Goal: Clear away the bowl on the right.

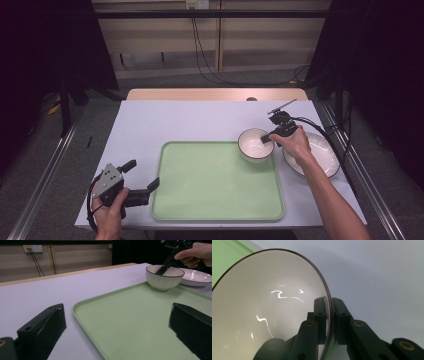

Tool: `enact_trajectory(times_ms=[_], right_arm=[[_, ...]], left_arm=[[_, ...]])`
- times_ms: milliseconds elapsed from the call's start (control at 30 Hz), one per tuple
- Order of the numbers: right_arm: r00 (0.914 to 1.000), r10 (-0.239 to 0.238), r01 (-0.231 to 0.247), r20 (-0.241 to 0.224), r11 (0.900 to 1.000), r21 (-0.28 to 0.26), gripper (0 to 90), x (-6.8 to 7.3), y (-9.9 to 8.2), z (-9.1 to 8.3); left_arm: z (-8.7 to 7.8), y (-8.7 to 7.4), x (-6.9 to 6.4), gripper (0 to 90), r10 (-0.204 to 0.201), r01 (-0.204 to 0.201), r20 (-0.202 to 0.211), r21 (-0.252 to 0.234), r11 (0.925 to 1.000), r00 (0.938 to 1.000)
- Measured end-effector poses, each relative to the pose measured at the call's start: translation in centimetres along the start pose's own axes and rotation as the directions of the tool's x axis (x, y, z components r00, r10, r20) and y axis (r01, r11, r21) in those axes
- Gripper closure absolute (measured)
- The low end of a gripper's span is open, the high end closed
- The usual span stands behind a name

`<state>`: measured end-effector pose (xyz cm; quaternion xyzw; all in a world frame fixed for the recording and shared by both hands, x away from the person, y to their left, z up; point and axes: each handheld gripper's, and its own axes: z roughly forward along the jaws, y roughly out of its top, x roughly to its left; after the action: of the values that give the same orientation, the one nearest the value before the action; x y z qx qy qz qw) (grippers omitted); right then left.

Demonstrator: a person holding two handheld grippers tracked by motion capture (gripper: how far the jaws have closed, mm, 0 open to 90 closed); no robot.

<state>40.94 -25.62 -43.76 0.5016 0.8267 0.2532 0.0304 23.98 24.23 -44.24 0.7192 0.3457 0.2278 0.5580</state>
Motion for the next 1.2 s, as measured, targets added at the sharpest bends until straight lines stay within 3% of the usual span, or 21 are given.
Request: enact_trajectory(times_ms=[167,367,867,1000,1133,1200], right_arm=[[0.9997,0.022,-0.022,-0.014,0.9997,-0.008,83.4,-0.24,-0.45,0.13],[1.0,-0.009,0.008,-0.002,0.9997,-0.024,83.0,-0.27,-0.59,0.2],[0.9999,-0.015,0.015,0.001,0.999,-0.041,82.5,-0.26,-0.71,0.29],[0.9999,-0.01,0.011,0.005,0.9997,-0.023,82.2,-0.18,-0.73,0.17],[0.9996,-0.026,0.027,0.011,0.9989,-0.039,71.4,-0.02,-0.87,0.34],[0.9995,-0.03,0.03,0.004,0.9989,-0.034,70.6,0.01,-0.85,0.3]], left_arm=[[0.13,-0.03,0.02,1.1,-0.006,0.006,0.006,0.0,1.0,1.0],[0.09,-0.02,-0.02,1.0,-0.004,0.004,0.006,0.001,1.0,1.0],[0.12,0.02,-0.07,1.1,0.001,-0.001,0.008,0.004,1.0,1.0],[0.17,0.04,-0.06,1.1,0.008,-0.008,0.01,0.007,0.9999,0.9999],[0.14,0.05,-0.03,0.9,0.006,-0.006,0.011,0.004,1.0,0.9999],[0.13,0.05,-0.02,0.8,0.008,-0.008,0.011,0.005,1.0,0.9999]])
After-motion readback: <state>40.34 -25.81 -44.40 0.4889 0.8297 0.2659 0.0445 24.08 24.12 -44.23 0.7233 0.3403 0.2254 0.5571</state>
